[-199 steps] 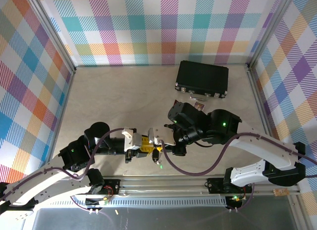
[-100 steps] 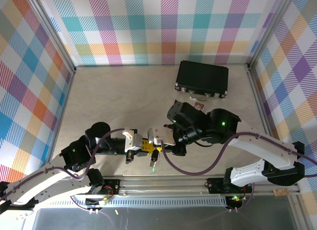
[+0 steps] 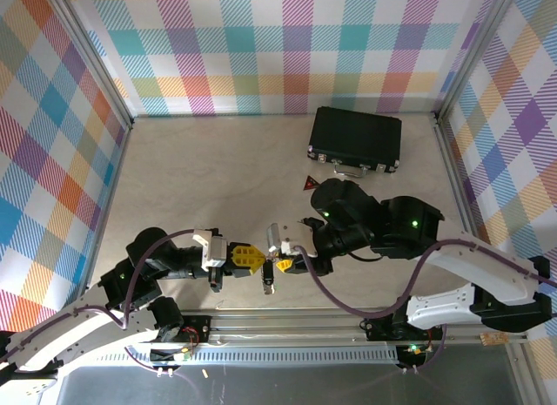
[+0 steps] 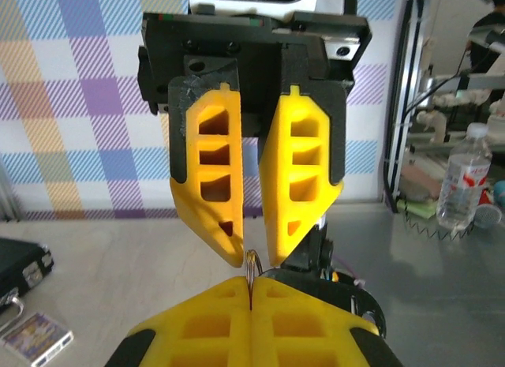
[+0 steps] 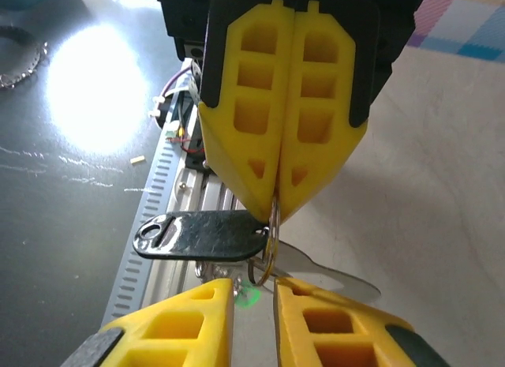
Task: Put the keys on the keyring
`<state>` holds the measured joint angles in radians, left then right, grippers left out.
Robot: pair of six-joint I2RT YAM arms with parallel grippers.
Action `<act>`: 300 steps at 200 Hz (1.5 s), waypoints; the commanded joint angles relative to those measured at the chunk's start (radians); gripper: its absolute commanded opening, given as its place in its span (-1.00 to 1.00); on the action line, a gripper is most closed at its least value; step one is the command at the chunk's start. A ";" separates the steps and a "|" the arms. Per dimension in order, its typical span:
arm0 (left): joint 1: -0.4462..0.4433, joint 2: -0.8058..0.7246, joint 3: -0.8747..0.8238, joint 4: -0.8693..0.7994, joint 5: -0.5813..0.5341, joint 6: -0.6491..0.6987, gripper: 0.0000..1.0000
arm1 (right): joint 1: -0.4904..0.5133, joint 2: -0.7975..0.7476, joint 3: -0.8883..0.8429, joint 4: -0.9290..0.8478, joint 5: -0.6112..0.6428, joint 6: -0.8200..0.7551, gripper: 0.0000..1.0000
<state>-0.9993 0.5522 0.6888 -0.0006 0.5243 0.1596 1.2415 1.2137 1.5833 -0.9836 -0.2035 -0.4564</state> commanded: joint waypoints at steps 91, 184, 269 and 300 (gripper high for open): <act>-0.004 -0.006 -0.032 0.171 0.063 -0.071 -1.00 | 0.007 -0.040 -0.041 0.077 -0.042 0.050 -0.53; -0.003 -0.015 -0.045 0.186 0.066 -0.077 -1.00 | 0.007 -0.033 -0.024 0.085 -0.033 0.051 -0.82; -0.003 -0.037 -0.055 0.226 0.075 -0.097 -1.00 | 0.007 0.016 -0.008 -0.006 0.048 0.061 -0.88; -0.003 -0.040 -0.063 0.233 0.072 -0.100 -1.00 | 0.006 -0.008 -0.026 0.028 0.058 0.071 -0.84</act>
<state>-0.9993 0.5381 0.6277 0.1272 0.5678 0.0814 1.2442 1.2121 1.5543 -0.9585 -0.1841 -0.4004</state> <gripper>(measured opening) 0.063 0.070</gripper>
